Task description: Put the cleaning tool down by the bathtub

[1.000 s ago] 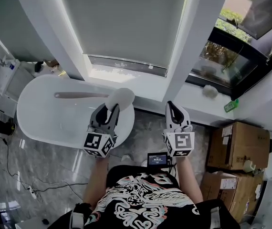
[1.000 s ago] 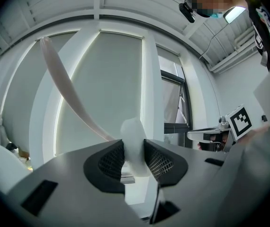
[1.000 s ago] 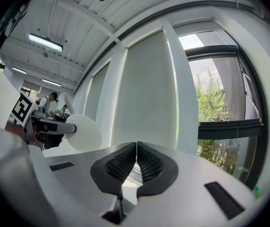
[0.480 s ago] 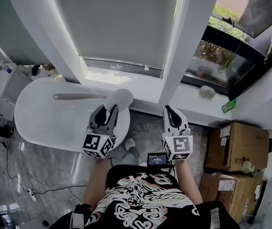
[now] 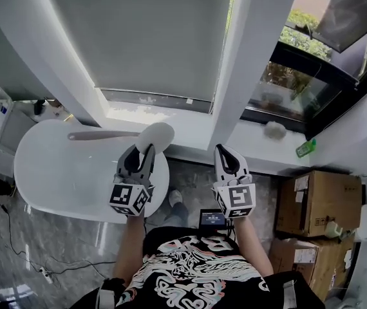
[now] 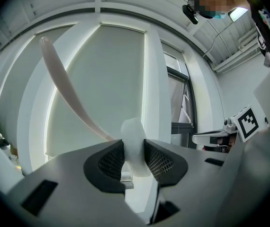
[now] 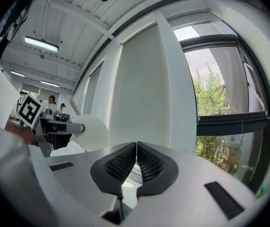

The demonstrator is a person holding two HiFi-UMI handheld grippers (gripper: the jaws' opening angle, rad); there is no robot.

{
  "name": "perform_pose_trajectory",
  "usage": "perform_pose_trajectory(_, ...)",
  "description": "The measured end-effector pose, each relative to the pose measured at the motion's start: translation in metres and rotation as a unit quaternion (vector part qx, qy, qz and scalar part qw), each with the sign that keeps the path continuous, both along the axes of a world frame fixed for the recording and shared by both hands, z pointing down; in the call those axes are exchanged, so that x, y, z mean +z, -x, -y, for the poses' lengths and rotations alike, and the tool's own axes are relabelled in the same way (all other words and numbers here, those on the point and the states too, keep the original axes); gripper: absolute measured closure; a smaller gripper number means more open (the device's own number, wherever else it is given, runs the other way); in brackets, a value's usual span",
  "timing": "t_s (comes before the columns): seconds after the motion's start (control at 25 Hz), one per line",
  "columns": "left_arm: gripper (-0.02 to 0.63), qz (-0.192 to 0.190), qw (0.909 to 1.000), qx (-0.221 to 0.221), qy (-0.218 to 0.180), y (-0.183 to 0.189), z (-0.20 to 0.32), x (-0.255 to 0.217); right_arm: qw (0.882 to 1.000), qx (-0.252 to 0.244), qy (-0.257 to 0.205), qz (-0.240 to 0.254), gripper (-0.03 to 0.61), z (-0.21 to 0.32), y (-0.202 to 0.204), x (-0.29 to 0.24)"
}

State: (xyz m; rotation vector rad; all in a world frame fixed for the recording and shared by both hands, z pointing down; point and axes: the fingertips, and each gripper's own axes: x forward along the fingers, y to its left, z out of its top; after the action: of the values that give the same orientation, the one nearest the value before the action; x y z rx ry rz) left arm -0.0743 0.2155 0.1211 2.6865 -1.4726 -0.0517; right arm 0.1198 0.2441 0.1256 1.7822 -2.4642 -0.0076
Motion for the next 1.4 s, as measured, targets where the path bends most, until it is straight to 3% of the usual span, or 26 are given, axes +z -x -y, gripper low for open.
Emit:
perform_pose_trajectory(0.56,0.485,-0.007,0.9995,0.024,0.017,0.002,0.152,0.012,1.000,0.001,0.029,0.003,0.549,0.149,0.017,0.018)
perform_pose_trajectory(1.08,0.485,-0.009,0.9984,0.054,0.013,0.012,0.217,0.021,0.999,0.001,0.054,-0.006,0.549,0.232,0.048,0.044)
perform_pose_trajectory(1.4,0.485,-0.028,0.9978,0.056,0.021,0.015,0.242,0.028,0.998,0.000,0.058,0.004,0.549,0.254,0.054,0.040)
